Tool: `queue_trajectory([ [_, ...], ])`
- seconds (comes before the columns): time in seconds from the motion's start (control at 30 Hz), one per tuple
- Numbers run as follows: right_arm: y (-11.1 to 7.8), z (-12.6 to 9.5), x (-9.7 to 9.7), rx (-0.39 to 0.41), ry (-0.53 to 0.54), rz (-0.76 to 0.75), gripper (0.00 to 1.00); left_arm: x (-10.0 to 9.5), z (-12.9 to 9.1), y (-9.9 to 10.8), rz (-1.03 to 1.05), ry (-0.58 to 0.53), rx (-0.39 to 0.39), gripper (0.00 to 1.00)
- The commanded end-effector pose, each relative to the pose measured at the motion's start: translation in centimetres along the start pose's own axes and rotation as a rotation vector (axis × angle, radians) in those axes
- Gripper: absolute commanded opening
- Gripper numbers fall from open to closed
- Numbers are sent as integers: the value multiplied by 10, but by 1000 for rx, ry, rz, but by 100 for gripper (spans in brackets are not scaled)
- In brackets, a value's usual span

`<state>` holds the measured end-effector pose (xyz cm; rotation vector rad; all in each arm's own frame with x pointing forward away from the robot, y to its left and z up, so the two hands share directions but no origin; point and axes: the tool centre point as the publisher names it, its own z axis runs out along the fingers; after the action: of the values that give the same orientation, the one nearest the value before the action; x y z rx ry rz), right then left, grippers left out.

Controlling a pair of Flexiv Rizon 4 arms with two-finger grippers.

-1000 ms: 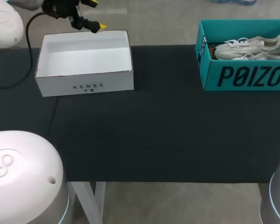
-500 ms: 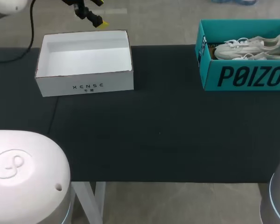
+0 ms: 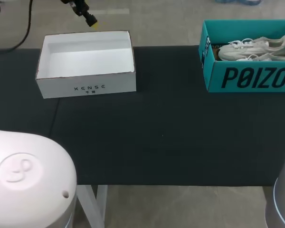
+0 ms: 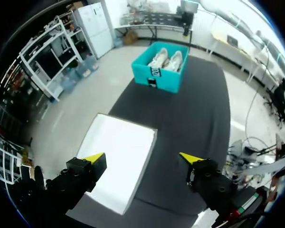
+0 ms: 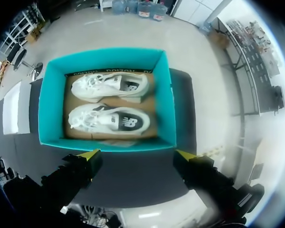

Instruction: Take the shoe out of the shoebox, open the shoe tongue, remove and reinsert the insole, then place the shoe into the shoebox

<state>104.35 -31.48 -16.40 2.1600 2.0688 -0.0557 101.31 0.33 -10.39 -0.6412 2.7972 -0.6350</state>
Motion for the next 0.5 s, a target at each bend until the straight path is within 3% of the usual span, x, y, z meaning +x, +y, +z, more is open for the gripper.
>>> queue_trajectory([
  [0.03, -34, -10, -7, -52, 16, -55, 100, -4, 1, -8, -242, -42, -382, 100],
  [0.23, -70, -16, -12, -71, -29, -184, 100, -4, 1, -8, -242, -42, -382, 100],
  [0.4, -79, -4, -4, -1, -19, -192, 100, -4, 1, -8, -242, -42, -382, 100],
  [0.47, -81, 0, 1, 25, -25, -175, 100, 4, 5, -2, -405, 23, -354, 100],
  [0.5, -81, 1, 2, 35, -21, -162, 100, 7, 6, -2, -435, 22, -383, 100],
])
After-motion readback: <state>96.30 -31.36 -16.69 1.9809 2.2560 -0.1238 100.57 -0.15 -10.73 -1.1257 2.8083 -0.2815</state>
